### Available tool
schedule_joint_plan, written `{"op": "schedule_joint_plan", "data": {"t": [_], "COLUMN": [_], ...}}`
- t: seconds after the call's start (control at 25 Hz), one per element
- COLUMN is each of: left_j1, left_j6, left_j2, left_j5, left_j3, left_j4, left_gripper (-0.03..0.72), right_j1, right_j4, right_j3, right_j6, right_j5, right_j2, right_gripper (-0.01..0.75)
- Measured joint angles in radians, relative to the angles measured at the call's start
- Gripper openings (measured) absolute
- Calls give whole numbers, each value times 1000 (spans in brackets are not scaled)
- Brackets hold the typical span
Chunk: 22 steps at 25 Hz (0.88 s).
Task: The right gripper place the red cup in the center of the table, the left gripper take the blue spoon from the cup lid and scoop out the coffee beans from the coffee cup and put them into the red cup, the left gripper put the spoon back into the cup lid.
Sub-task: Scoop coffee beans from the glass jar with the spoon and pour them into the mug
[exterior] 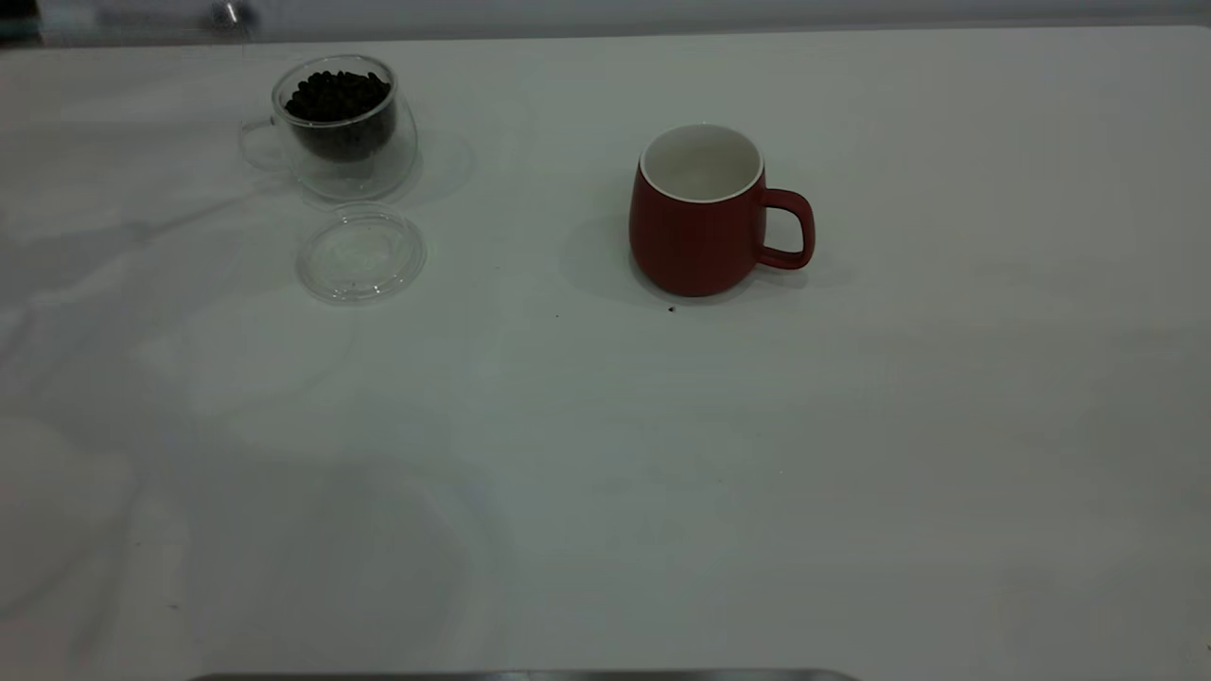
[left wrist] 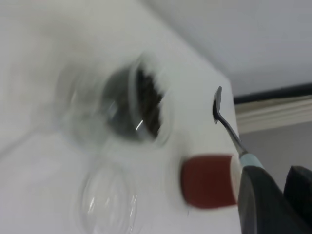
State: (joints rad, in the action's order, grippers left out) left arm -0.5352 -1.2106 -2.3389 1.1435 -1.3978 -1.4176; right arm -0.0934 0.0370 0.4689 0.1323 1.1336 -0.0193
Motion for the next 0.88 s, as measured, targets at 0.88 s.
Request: {"op": "schedule_joint_plan", "data": {"t": [0.88], "left_j1": [210], "left_j6": [-272], "left_j2": [22], "left_j5": [-353], "left_j3": [-10], "left_j4": [-16], "left_gripper": [124], "right_j1": [0], "right_j4": [1], "right_j3": [0], "right_j6": [0], "right_j5": [0], "right_j2": [0], "right_gripper": [457]}}
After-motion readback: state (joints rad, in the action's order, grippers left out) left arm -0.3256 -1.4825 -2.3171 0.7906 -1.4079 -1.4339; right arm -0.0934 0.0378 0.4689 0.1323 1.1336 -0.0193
